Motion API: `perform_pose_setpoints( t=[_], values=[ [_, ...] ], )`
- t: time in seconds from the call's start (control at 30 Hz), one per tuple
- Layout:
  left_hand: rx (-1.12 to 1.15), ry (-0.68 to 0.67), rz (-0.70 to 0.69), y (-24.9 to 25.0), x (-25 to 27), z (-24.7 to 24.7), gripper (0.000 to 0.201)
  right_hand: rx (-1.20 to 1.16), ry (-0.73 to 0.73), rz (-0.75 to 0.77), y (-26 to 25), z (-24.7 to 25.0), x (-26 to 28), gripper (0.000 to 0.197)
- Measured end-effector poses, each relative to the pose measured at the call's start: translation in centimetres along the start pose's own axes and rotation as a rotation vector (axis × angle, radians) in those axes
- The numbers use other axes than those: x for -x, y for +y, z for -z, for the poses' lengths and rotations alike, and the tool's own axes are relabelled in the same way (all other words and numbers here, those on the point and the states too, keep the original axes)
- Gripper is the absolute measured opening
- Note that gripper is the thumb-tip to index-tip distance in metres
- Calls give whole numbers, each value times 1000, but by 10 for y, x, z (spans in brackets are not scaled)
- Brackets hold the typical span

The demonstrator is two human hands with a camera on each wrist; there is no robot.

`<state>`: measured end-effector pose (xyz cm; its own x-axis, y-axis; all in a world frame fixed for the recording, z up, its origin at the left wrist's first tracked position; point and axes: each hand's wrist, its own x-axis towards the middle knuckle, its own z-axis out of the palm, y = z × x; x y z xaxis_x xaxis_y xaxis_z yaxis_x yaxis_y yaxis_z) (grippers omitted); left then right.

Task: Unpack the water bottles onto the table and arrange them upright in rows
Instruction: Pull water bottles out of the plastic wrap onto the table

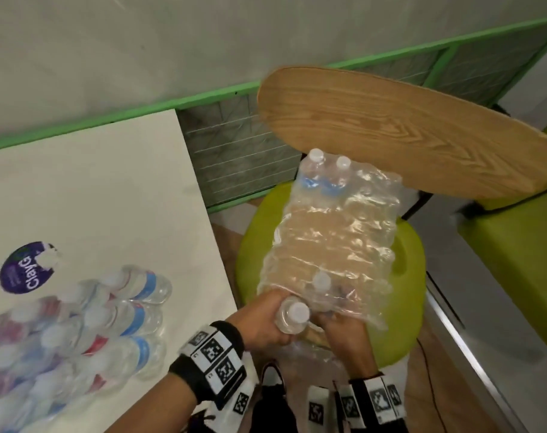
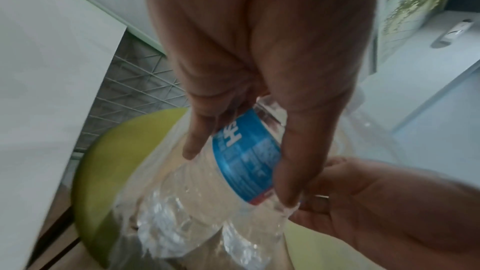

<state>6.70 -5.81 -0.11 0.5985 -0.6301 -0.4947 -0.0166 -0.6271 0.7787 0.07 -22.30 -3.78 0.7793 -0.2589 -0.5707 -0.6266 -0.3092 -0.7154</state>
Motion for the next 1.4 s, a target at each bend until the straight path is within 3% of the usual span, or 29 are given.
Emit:
perform_pose_setpoints(
  t=[0.07, 0.2, 0.43, 0.63, 0.7, 0.8, 0.97, 1.1, 1.2, 1.4],
  values=[
    [25, -17, -25, -11, 23, 0, 53, -37, -18, 73, 8, -4, 5, 37],
    [-13, 50, 46, -50, 78, 2, 57, -9, -260, 180, -7, -22, 24, 57],
    [-133, 393, 163, -98, 136, 16, 54, -29, -482, 248, -63, -96, 22, 59],
    [-207, 671, 185, -108, 132, 19, 56, -26, -502, 328, -93, -156, -7, 66],
    [-312, 691, 174, -110, 131, 17, 50, -3, -491, 360, -98, -166, -15, 64],
    [-506, 720, 165, -111, 134, 18, 60, 40, -487, 403, -101, -177, -23, 65],
    [-841, 773, 303, -111, 143, 21, 68, 143, -514, 475, -102, -191, -26, 70],
    [-855, 732, 342, -112, 148, 25, 77, 144, -552, 449, -101, -194, -29, 72],
    [-799, 731, 363, -111, 152, 28, 73, 166, -590, 442, -100, -196, -30, 71],
    [-755, 726, 392, -111, 154, 27, 77, 214, -562, 467, -96, -198, -24, 57]
  ],
)
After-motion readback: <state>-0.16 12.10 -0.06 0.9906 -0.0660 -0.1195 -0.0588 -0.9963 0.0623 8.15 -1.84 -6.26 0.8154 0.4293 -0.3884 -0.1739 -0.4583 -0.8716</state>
